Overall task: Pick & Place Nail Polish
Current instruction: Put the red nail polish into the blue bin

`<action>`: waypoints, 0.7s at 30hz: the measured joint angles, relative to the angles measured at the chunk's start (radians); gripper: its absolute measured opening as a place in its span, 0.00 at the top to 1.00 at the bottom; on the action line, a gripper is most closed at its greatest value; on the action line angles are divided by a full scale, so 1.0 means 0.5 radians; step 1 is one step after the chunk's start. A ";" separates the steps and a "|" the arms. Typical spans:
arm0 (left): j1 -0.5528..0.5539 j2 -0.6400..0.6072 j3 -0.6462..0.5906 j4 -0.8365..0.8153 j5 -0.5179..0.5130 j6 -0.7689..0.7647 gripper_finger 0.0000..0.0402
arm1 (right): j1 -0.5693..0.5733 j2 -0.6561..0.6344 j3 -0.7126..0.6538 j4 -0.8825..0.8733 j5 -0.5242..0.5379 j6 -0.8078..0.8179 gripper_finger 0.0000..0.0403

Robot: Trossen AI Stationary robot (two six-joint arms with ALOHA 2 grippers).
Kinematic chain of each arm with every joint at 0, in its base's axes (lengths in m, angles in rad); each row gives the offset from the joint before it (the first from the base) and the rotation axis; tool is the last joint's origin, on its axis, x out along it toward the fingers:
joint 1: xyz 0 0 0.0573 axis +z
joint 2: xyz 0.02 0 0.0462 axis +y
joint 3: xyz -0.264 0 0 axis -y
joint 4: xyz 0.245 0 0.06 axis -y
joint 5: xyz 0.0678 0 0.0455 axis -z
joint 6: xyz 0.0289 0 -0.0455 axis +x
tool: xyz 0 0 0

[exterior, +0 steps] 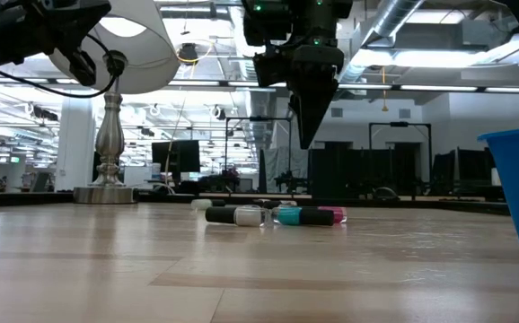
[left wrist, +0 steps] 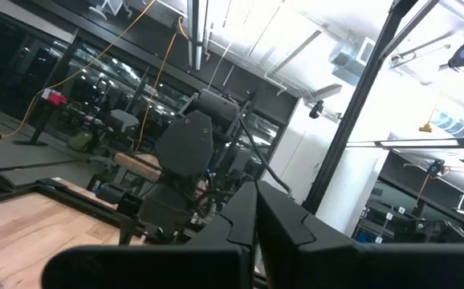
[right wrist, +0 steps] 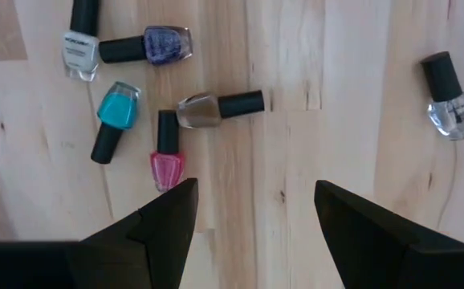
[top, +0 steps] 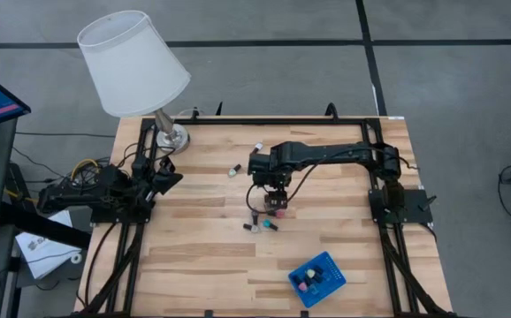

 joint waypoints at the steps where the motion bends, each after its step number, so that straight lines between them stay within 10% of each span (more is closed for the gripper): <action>1: 0.000 0.000 0.000 0.000 0.000 0.000 1.00 | 0.001 0.000 0.000 -0.003 0.000 -0.007 0.40; 21: 0.000 0.000 0.000 0.001 0.000 0.000 1.00 | -0.092 -0.034 -0.030 -0.094 -0.155 -0.121 0.40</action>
